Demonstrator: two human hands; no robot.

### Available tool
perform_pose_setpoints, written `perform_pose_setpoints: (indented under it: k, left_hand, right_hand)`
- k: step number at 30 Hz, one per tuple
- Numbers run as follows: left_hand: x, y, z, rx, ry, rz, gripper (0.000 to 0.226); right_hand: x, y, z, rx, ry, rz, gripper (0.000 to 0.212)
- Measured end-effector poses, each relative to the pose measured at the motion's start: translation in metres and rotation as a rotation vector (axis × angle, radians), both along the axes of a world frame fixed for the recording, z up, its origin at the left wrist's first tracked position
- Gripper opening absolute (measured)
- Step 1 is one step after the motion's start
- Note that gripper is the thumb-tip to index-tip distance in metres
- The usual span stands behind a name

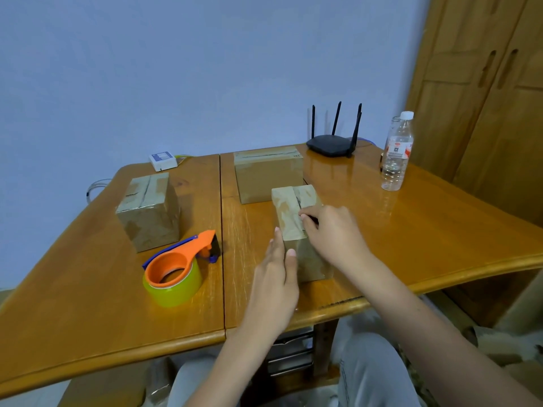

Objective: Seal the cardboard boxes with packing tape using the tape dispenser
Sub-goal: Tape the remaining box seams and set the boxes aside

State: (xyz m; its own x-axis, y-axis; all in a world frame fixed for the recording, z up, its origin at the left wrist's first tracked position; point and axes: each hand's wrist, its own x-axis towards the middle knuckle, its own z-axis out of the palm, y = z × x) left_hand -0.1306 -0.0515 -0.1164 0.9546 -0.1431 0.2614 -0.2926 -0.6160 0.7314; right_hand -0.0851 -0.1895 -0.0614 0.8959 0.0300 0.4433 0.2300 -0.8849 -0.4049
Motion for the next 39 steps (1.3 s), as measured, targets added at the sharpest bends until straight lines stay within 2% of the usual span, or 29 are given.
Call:
perform_pose_setpoints:
  k: [4,6,9,12,14,17,20,25,31,33,35,37,39]
  left_hand:
    - [-0.012,-0.007,-0.012,-0.135,0.104,-0.097,0.068]
    - [-0.008,-0.002,-0.014,-0.206,0.036,-0.026,0.063]
    - [0.008,0.015,-0.007,-0.332,-0.108,0.084,0.038]
    - [0.023,0.029,0.002,-0.333,-0.267,0.143,0.02]
    - [0.029,0.033,0.007,-0.326,-0.304,0.092,0.018]
    - [0.032,0.033,0.01,-0.384,-0.255,-0.034,0.022]
    - [0.035,0.035,0.007,-0.367,-0.29,-0.084,0.023]
    - [0.04,0.038,0.001,-0.231,-0.456,-0.134,0.018]
    - [0.044,0.039,-0.001,-0.093,-0.519,-0.179,0.021]
    - [0.043,0.037,0.001,-0.072,-0.495,-0.192,0.029]
    - [0.042,0.036,0.003,-0.068,-0.453,-0.208,0.041]
    - [0.042,0.039,0.003,-0.075,-0.412,-0.221,0.038]
    - [0.043,0.043,0.003,-0.057,-0.385,-0.236,0.035]
  right_hand:
    - [0.0,0.004,-0.003,-0.032,-0.01,-0.01,0.03]
    - [0.001,0.004,-0.002,-0.028,-0.017,-0.013,0.03]
    - [0.0,0.003,0.0,-0.016,-0.014,-0.008,0.029]
    - [-0.001,0.0,0.001,0.004,-0.01,-0.001,0.029]
    - [-0.002,-0.001,0.001,0.008,-0.01,-0.001,0.029]
    - [-0.001,-0.001,0.001,-0.005,-0.006,-0.008,0.03]
    - [-0.001,0.0,0.0,-0.016,-0.01,-0.012,0.03]
    - [0.001,0.002,-0.003,-0.048,-0.023,-0.032,0.031]
    - [0.001,0.001,-0.003,-0.083,-0.008,-0.026,0.03]
    - [0.003,-0.002,-0.003,-0.017,0.001,0.014,0.027]
    - [0.005,-0.012,0.0,0.166,0.028,0.072,0.025]
    - [0.006,-0.03,0.002,0.404,0.044,0.134,0.026]
    - [0.005,-0.052,-0.001,0.463,0.03,0.164,0.037]
